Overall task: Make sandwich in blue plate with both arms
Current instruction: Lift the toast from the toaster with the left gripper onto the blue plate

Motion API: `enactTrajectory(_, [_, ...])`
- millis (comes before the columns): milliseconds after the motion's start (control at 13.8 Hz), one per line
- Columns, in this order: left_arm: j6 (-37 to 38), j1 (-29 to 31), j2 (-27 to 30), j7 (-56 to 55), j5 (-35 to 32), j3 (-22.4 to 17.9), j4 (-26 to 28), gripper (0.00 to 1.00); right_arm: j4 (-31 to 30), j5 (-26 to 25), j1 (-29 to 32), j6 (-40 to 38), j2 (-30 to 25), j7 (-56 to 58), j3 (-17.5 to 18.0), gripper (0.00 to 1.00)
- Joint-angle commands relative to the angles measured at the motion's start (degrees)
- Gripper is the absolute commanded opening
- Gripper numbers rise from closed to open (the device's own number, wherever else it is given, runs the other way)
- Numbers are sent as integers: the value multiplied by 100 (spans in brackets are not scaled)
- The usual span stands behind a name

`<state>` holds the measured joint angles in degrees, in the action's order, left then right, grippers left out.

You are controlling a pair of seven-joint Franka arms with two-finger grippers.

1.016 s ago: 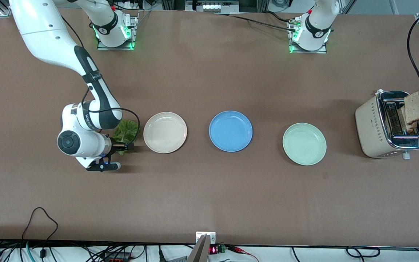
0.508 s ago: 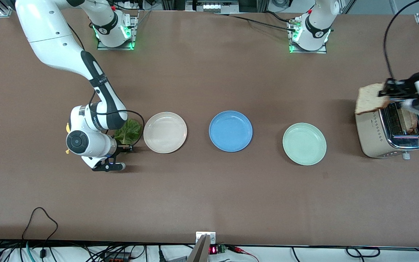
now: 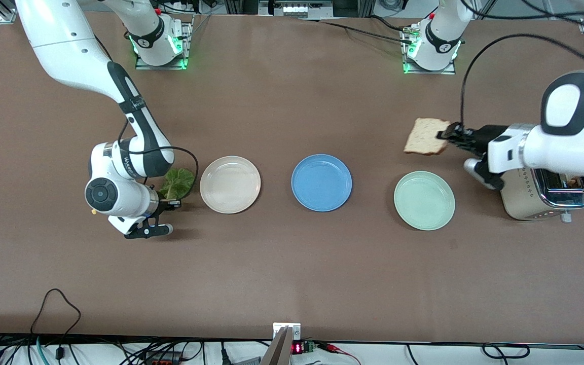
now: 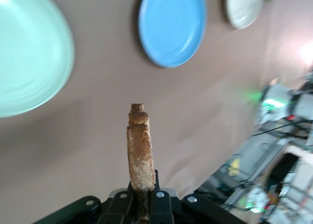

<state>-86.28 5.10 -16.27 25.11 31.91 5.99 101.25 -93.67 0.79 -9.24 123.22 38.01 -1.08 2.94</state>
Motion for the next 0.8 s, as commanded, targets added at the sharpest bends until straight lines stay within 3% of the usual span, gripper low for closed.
enactTrajectory(0, [-422,-411,-253,2,805,-28,-18,0,-55,-35,-8,-394,-372,772,22,0])
enactTrajectory(218, [-1573,-922,-525,221,1595,-19,193,0,42,0,1,-763,-636,1932,40,0])
enactTrajectory(508, [-2260,-1055,-1149,1555,2801,-19,324,0,60,62,-26,-878,-996,3374,249,0])
enactTrajectory(725, [-3032,-1099,-1343,2750,4364,297,939,0,155,62,-26,-870,-1111,4044,531,0])
